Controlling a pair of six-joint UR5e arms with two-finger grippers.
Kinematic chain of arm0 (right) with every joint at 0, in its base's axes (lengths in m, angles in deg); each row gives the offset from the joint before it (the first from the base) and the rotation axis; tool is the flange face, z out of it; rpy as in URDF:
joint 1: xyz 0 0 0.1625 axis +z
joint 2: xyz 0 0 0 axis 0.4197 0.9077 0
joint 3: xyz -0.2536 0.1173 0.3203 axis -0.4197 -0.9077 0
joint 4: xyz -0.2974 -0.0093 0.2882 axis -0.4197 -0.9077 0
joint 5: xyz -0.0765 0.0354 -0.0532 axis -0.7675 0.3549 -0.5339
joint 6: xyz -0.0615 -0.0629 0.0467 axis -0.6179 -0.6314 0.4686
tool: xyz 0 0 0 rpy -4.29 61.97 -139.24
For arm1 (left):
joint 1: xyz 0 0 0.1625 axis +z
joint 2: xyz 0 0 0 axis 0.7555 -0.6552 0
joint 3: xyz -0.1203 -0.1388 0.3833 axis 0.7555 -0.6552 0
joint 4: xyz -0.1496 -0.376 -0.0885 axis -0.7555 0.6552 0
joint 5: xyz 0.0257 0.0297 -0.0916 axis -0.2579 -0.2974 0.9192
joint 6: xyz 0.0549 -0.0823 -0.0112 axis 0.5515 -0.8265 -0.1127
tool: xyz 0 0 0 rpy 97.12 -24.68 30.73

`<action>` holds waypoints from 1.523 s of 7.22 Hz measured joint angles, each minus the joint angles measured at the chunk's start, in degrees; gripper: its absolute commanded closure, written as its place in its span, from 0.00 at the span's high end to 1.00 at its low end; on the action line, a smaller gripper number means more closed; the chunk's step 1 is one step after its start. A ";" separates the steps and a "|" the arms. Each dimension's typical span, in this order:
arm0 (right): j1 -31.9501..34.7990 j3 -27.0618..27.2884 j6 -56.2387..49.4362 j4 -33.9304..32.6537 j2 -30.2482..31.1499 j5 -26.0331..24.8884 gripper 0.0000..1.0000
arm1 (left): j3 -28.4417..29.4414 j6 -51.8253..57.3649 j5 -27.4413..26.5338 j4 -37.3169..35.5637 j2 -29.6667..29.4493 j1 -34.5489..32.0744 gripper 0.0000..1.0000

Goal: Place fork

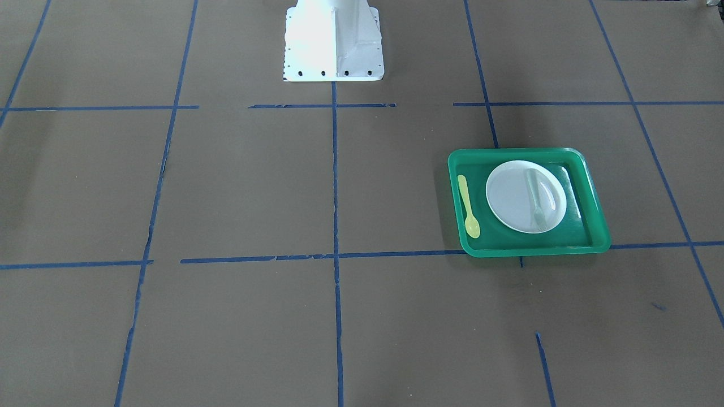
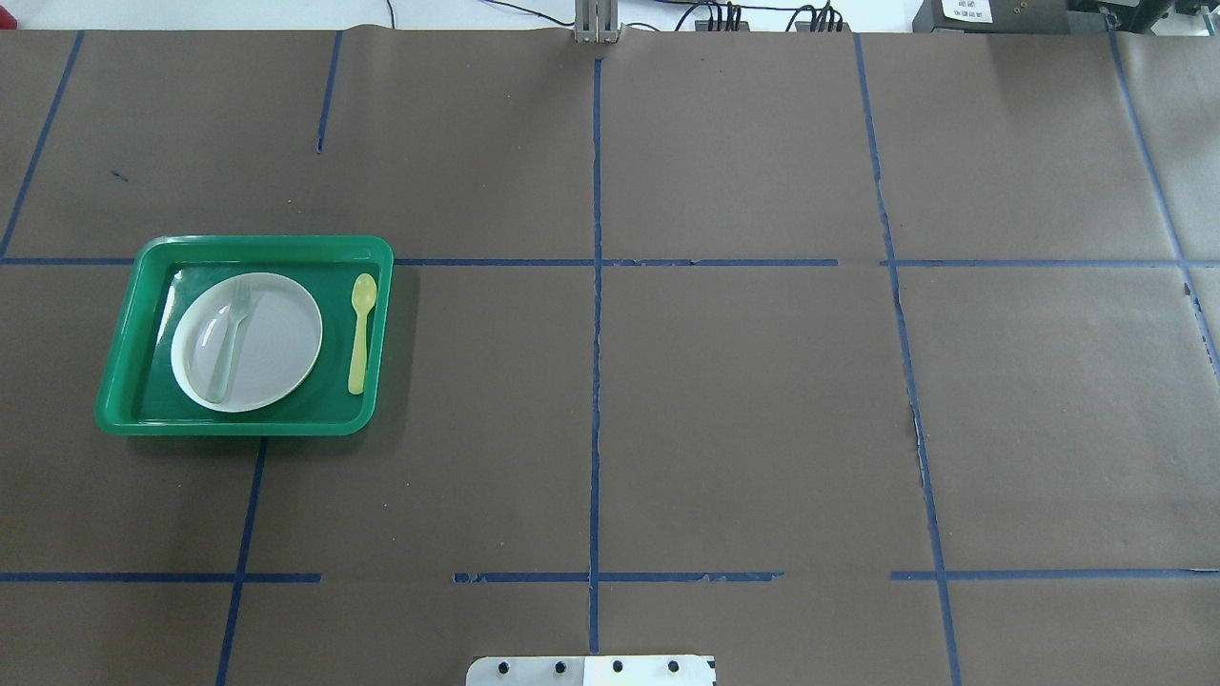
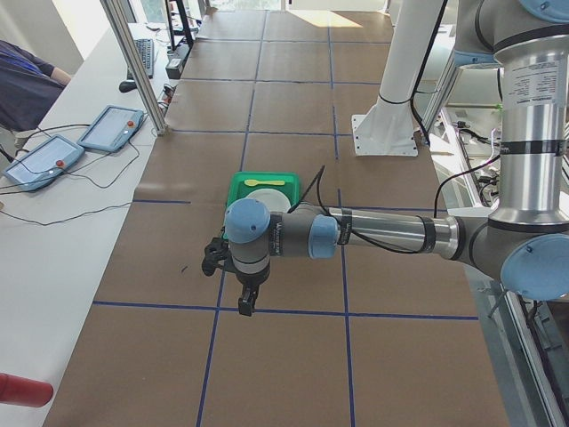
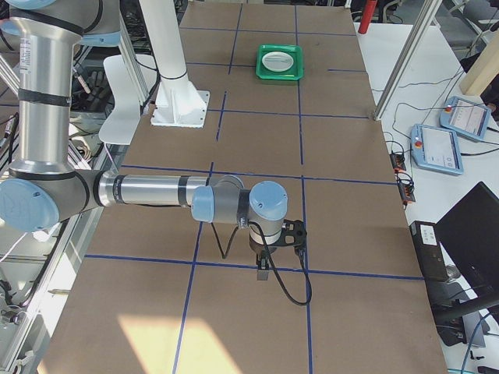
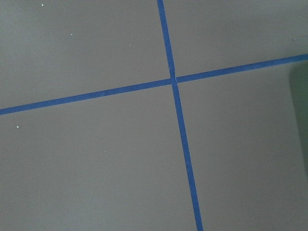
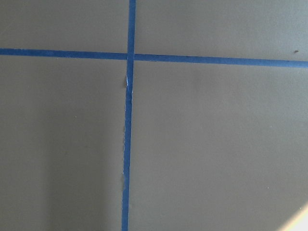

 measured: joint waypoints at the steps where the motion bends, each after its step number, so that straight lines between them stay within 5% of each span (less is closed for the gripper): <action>1: 0.00 0.00 0.00 0.00 0.00 0.00 1.00 | -0.02 0.02 0.00 -0.01 0.00 -0.01 1.00; 6: 0.00 0.00 0.00 0.00 0.00 0.00 1.00 | -0.59 -0.10 4.13 2.56 -0.14 0.74 1.00; 8: 0.00 0.00 0.00 0.00 0.00 0.00 1.00 | -2.34 -8.00 8.28 8.28 -0.37 7.20 1.00; 11: 0.00 0.00 0.00 0.00 0.00 0.00 1.00 | -3.50 -33.02 -0.94 23.50 -2.18 23.03 1.00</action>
